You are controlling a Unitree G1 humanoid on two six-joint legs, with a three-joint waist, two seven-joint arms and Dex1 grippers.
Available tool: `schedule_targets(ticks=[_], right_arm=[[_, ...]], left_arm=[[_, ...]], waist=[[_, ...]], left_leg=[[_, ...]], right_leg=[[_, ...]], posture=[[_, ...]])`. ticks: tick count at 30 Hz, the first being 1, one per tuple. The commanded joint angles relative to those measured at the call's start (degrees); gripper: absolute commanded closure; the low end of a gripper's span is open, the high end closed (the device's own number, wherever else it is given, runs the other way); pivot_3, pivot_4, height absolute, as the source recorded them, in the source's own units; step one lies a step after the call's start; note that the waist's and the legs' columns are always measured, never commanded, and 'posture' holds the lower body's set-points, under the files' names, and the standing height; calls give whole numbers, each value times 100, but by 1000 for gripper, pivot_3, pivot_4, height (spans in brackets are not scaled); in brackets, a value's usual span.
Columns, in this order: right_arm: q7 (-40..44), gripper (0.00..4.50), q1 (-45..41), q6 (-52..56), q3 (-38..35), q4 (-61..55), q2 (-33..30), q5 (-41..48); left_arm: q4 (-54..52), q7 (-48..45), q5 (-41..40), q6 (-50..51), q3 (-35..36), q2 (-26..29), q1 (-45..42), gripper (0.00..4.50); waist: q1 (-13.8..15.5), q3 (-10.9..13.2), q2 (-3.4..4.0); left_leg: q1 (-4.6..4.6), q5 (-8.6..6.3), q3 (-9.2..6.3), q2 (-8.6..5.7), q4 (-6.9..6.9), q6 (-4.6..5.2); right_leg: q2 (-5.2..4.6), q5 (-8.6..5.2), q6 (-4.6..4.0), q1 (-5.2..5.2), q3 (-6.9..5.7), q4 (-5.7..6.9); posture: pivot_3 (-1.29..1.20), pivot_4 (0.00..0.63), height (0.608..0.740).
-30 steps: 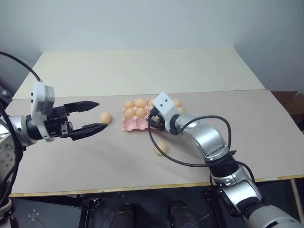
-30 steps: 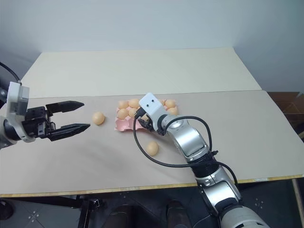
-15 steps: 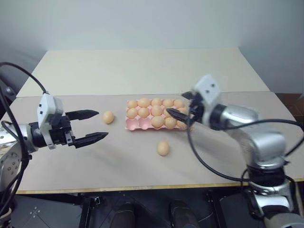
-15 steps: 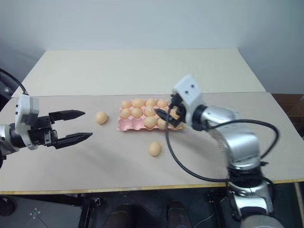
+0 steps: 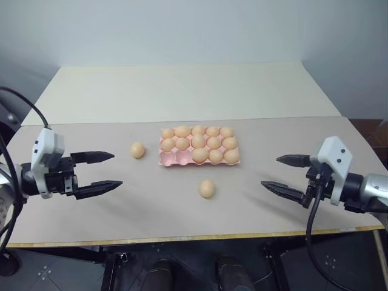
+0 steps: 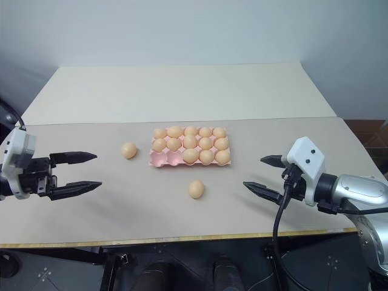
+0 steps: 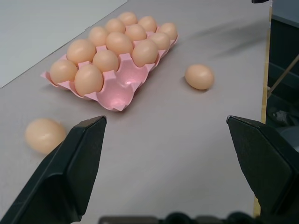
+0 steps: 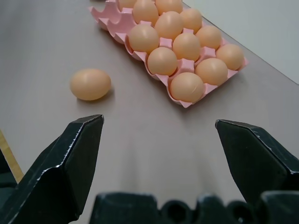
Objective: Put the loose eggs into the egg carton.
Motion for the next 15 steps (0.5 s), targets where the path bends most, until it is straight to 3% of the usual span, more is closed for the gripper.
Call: schedule_targets(ticks=[1,7,15], right_arm=[[-200,28,-162,-27,246,-363,-17,214],[-1143,28,-520,150,2172,-567,538,-286],[-1871,28,-1147,-282,3926,301,1297,-1510]], left_arm=[[-248,72,-180,58,-1,-50,-147,0],[-451,131,-274,215,-203,-165,-222,0],[-478,186,-316,287,-352,-221,-332,0]], waist=[[-2,0,0],[-15,-2,-4],[-5,-2,-4]], left_leg=[[-2,0,-1,0,-1,0],[-9,0,-2,6,0,0],[-7,0,-4,4,3,0]], right_leg=[[0,0,0,-1,0,-1],[4,0,0,-7,0,-3],[6,0,0,-9,0,-1]], posture=[[0,150,740],[0,150,740],[0,150,740]])
